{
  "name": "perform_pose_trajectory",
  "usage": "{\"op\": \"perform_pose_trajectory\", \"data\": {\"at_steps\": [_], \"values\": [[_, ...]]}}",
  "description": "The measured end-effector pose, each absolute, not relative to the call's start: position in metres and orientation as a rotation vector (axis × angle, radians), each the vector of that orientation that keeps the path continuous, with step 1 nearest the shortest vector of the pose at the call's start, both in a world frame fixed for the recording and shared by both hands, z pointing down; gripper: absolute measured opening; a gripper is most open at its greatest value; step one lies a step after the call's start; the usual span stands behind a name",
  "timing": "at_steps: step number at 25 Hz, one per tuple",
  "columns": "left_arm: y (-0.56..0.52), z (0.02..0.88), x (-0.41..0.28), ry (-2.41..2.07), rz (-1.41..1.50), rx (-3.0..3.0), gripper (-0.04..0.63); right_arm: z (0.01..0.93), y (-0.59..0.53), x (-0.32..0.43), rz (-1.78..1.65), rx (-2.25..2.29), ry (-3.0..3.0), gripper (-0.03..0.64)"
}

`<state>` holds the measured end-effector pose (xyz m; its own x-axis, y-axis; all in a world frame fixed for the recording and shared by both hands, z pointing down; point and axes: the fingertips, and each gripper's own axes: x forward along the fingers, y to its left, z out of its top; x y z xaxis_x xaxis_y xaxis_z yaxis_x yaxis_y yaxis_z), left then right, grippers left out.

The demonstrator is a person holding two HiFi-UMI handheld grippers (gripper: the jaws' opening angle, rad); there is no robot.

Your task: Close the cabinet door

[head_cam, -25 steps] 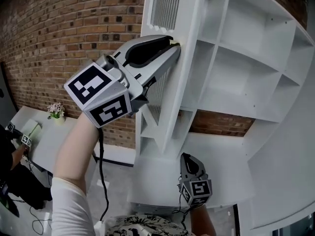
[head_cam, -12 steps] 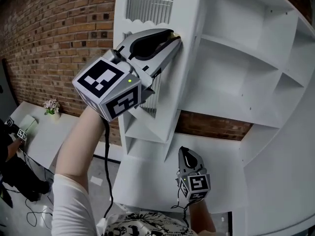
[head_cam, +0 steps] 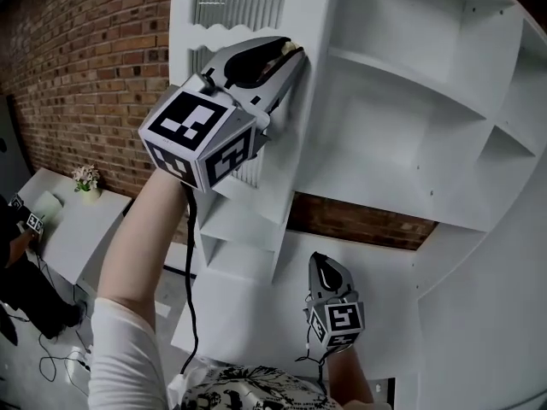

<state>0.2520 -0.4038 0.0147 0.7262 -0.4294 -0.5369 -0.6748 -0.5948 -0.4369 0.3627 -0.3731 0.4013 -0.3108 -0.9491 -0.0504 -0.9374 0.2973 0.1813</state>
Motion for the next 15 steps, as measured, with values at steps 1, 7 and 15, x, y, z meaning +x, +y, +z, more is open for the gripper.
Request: {"op": "perform_pose_trajectory", "data": {"at_steps": [1, 7, 15], "values": [[-0.407, 0.015, 0.253, 0.839, 0.507, -2.282, 0.094, 0.402, -0.376, 0.365, -0.274, 1.799, -2.477, 0.005], [-0.426, 0.018, 0.262, 0.862, 0.502, -2.217, 0.094, 0.404, -0.395, 0.378, -0.271, 1.784, -2.493, 0.005], [-0.449, 0.014, 0.272, 0.958, 0.442, -2.113, 0.094, 0.402, -0.42, 0.373, -0.279, 1.723, -2.541, 0.005]]}}
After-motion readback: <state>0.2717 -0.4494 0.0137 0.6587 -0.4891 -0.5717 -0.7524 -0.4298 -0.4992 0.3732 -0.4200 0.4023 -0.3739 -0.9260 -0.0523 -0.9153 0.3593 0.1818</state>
